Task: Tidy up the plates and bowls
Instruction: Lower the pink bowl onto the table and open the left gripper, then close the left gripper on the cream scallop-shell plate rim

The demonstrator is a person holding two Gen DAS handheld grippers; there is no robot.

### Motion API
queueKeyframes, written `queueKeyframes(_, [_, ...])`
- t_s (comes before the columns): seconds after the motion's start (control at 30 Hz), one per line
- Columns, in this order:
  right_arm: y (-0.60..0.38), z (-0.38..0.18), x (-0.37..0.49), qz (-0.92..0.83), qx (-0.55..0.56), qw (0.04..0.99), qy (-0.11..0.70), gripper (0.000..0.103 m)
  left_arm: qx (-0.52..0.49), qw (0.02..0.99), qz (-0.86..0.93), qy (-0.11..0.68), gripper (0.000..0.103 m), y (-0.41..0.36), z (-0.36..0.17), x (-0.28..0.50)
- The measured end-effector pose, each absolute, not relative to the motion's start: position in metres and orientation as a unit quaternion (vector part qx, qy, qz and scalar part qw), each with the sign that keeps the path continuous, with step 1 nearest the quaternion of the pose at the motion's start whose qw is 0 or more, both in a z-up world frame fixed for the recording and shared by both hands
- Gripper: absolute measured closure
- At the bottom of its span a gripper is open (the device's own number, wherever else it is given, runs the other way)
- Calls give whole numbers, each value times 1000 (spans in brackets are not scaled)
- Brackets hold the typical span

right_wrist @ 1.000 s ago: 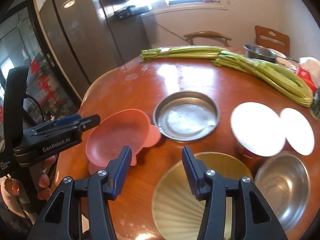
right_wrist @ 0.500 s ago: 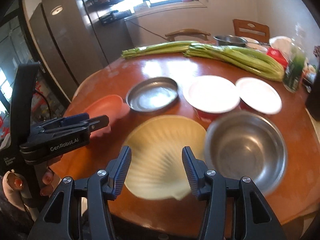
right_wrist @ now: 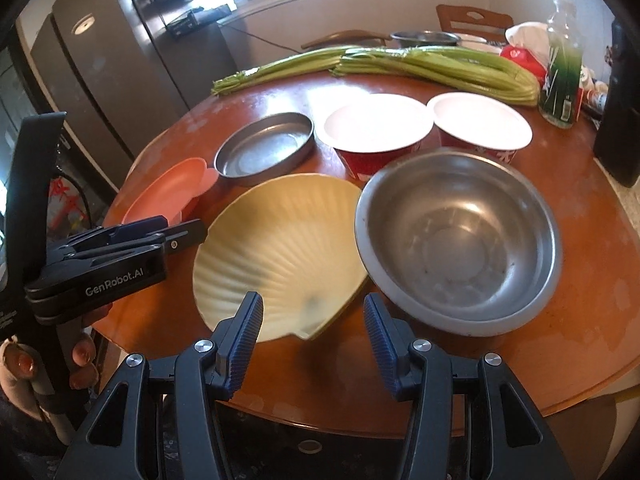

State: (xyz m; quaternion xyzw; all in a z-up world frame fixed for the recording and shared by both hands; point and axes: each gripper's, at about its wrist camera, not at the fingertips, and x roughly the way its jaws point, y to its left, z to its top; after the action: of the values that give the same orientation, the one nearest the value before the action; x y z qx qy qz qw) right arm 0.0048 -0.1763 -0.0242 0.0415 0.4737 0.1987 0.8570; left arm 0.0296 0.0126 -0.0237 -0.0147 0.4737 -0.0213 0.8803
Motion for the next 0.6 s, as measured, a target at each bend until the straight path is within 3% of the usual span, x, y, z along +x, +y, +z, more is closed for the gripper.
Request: queueKeyframes(0.6, [-156, -40, 19, 212, 18, 845, 490, 48, -13, 863, -21, 505, 47, 15, -47, 39])
